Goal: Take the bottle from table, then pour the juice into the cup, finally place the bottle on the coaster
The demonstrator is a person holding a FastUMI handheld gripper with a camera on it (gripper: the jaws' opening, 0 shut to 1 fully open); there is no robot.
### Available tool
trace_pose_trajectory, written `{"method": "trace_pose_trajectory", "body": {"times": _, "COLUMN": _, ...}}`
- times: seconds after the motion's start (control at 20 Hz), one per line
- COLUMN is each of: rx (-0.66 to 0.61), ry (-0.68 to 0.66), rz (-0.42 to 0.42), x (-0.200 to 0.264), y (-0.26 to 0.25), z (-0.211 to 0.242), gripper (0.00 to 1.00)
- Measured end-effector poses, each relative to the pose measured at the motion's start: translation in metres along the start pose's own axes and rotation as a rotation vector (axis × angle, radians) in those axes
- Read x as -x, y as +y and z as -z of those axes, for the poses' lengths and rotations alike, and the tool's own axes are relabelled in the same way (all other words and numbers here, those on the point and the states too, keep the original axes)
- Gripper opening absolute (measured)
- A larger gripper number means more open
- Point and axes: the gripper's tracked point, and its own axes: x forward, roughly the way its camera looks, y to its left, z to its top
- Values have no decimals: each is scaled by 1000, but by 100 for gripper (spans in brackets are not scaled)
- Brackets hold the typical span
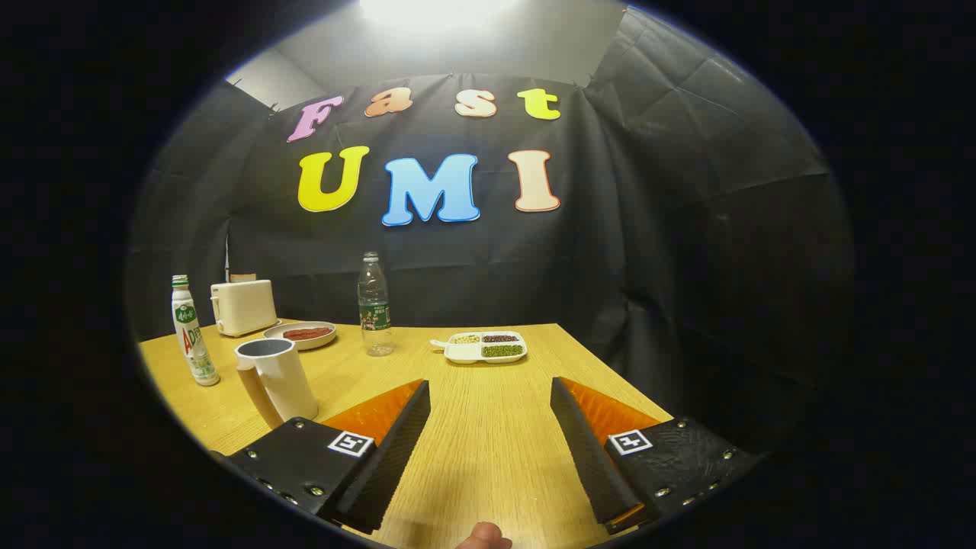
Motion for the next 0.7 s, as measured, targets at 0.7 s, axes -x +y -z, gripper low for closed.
{"method": "trace_pose_trajectory", "body": {"times": 0.7, "rx": -10, "ry": -67, "rz": 149, "x": -15, "y": 39, "z": -61, "gripper": 96}}
